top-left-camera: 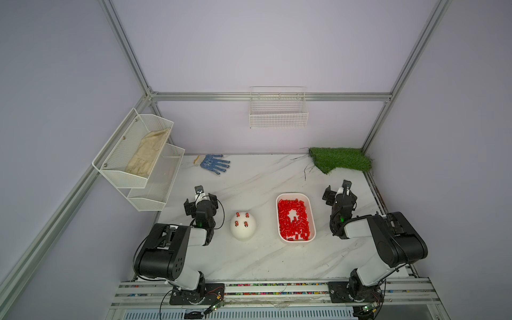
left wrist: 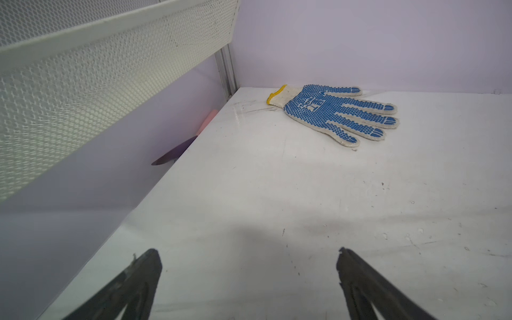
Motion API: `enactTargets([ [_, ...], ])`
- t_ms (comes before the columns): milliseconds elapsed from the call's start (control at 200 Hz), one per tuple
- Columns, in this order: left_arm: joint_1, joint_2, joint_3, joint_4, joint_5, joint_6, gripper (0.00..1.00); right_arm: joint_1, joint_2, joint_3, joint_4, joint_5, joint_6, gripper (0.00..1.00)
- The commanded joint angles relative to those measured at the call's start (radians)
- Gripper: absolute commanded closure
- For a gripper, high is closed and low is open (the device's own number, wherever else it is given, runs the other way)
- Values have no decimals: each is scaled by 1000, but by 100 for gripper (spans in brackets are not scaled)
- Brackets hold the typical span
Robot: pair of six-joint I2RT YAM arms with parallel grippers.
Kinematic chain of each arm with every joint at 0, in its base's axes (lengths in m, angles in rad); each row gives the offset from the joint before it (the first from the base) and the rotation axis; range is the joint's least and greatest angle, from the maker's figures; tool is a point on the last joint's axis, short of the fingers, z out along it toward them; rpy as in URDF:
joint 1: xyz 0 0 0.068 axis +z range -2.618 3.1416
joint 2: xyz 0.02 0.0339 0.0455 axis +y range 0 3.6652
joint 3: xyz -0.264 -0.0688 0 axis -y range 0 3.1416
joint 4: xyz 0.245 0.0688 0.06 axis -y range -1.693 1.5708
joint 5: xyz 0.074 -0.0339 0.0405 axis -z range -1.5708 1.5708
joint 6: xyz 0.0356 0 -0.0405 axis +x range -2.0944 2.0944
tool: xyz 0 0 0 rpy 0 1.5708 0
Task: Cover the protruding screws with screw protection sleeves
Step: Reset both arms
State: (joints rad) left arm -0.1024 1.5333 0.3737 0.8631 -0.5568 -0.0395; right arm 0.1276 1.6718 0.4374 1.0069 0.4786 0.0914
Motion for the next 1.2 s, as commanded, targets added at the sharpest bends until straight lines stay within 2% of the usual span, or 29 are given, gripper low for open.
enactTargets([
  [0, 23, 6, 22, 51, 84, 18, 0, -26, 70, -15, 183, -85, -34, 3],
  [60, 43, 10, 27, 33, 145, 14, 0, -27, 84, -17, 178, -108, -12, 3],
  [130, 66, 28, 19, 54, 219, 7, 0, -33, 130, -20, 251, -123, -47, 3],
  [185, 71, 48, -6, 127, 240, 20, 0, -33, 113, -11, 195, -151, -29, 3],
  [255, 71, 42, 0, 102, 253, 21, 0, -34, 121, 0, 190, -165, -41, 3],
  [405, 79, 42, 5, 90, 268, 19, 0, -50, 116, 17, 146, -212, -31, 3],
  [1195, 80, 50, -5, 120, 272, 22, 0, -51, 115, 16, 144, -210, -35, 3],
])
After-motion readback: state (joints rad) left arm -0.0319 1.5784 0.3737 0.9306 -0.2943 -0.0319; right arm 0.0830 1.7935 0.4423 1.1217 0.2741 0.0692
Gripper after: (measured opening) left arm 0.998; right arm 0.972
